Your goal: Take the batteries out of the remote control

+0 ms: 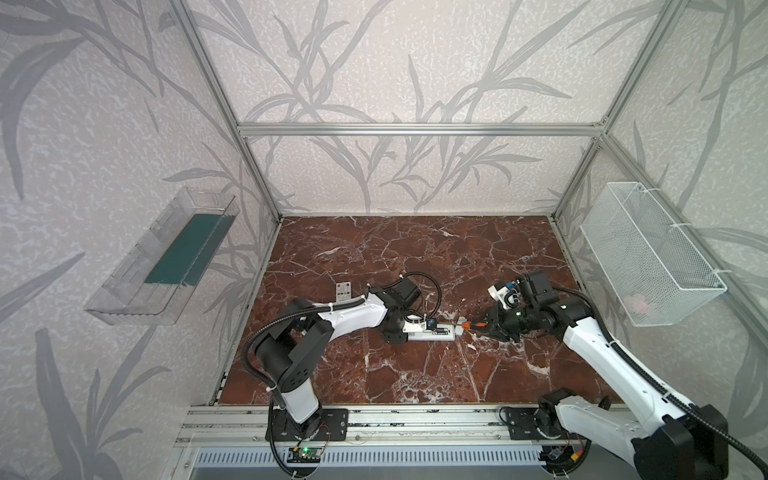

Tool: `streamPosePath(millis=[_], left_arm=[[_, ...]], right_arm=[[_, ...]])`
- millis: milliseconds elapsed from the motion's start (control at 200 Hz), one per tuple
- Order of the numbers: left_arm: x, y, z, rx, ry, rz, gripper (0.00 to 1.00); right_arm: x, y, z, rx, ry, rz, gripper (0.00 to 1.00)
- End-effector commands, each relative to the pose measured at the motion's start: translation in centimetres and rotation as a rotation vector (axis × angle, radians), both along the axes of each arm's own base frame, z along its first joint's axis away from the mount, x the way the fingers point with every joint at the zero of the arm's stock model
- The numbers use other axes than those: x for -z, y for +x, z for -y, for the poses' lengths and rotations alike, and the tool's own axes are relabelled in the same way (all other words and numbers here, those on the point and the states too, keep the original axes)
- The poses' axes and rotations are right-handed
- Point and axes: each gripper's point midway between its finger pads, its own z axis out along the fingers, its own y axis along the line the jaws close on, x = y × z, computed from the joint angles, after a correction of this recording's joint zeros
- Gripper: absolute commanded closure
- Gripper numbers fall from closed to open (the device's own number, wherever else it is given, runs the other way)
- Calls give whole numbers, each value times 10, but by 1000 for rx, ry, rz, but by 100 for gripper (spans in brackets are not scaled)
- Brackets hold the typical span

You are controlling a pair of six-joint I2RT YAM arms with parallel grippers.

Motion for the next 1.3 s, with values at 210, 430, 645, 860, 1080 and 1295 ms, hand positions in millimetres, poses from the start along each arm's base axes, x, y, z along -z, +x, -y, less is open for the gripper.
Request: streamPosePath(millis=[210,430,645,860,1080,1295], left_arm=[[26,-23,-19,23,109,-93,100],[25,-23,-20,23,110,-91,100],[25,-23,-20,23,110,-88,100],[24,-22,-19,23,107,-87,100],[24,-22,-19,23,107,-84,100],[24,-22,-19,22,108,-86,100]], right_arm=[[10,-13,23,-54,-174,-3,100],[16,-16,24,-61,-182,-20,100],[24,-17,22,-70,-179,-41,100],[31,-18,17,-92,-157,-74,100],[32,-17,13,-117,-137,-89,100],[15,-10,-5,-107,0,-63,100]])
